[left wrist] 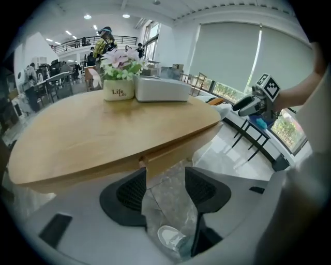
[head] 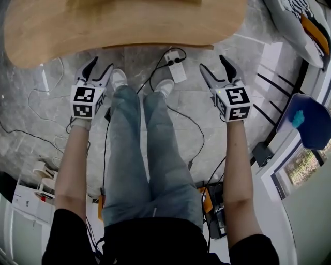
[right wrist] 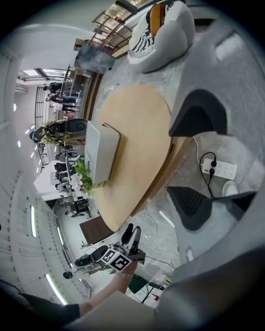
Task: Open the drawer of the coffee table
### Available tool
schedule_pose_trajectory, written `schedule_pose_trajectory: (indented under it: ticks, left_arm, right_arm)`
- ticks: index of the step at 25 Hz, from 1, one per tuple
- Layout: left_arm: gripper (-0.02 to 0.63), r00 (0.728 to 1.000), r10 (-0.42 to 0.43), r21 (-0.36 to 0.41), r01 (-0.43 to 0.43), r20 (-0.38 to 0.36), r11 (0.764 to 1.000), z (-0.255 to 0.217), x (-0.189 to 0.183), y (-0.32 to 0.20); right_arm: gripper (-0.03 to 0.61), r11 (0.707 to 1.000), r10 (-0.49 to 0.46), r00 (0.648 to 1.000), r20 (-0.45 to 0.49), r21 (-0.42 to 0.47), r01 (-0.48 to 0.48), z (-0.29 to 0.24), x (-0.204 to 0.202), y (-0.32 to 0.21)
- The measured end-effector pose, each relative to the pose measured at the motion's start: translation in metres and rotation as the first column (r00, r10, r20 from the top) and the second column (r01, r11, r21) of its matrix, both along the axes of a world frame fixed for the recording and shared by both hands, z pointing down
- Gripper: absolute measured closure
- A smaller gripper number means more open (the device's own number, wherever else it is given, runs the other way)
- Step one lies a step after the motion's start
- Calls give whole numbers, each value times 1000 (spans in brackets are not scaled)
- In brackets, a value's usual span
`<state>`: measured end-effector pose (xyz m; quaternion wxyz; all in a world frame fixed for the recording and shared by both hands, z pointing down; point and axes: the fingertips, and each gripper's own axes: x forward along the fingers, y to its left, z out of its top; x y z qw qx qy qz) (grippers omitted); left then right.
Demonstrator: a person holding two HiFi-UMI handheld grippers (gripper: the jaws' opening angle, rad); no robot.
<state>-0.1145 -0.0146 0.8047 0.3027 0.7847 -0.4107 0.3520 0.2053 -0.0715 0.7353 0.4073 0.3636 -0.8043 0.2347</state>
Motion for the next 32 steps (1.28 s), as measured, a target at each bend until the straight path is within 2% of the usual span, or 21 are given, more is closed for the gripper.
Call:
schedule_pose_trajectory:
  ticks: [9, 14, 18, 22, 25, 29, 32]
  left_arm:
    - [357, 999, 13, 8, -13, 41, 1000, 57, -11, -22]
    - [351, 997, 63, 17, -64, 44, 998, 69, -10, -32]
    - [353, 996, 79, 28, -80, 36, 996, 72, -3, -38]
    - [375, 989, 143, 34, -144, 35, 989, 75, 10, -36]
    - [387, 991, 126, 34, -127, 34, 991, 76, 10, -38]
    - [438, 995, 91, 30, -92, 35, 995, 76, 7, -41]
    - [456, 995, 83, 34, -85, 60, 996, 76, 5, -41]
  right_arm:
    - [258, 998, -17, 997, -81, -55, 13, 73, 14, -11]
    - [256, 997, -57, 986, -154, -64, 48, 100, 23, -15]
    - [257, 995, -94, 980, -178, -60, 85, 114, 26, -20]
    - [322, 992, -128, 972, -199, -40, 122, 117, 28, -25]
    - [349, 990, -139, 970, -199, -33, 136, 117, 27, -28]
    - [376, 987, -159, 962, -221, -29, 156, 119, 29, -30]
    - [401, 985, -172, 954, -246, -23, 172, 119, 30, -31]
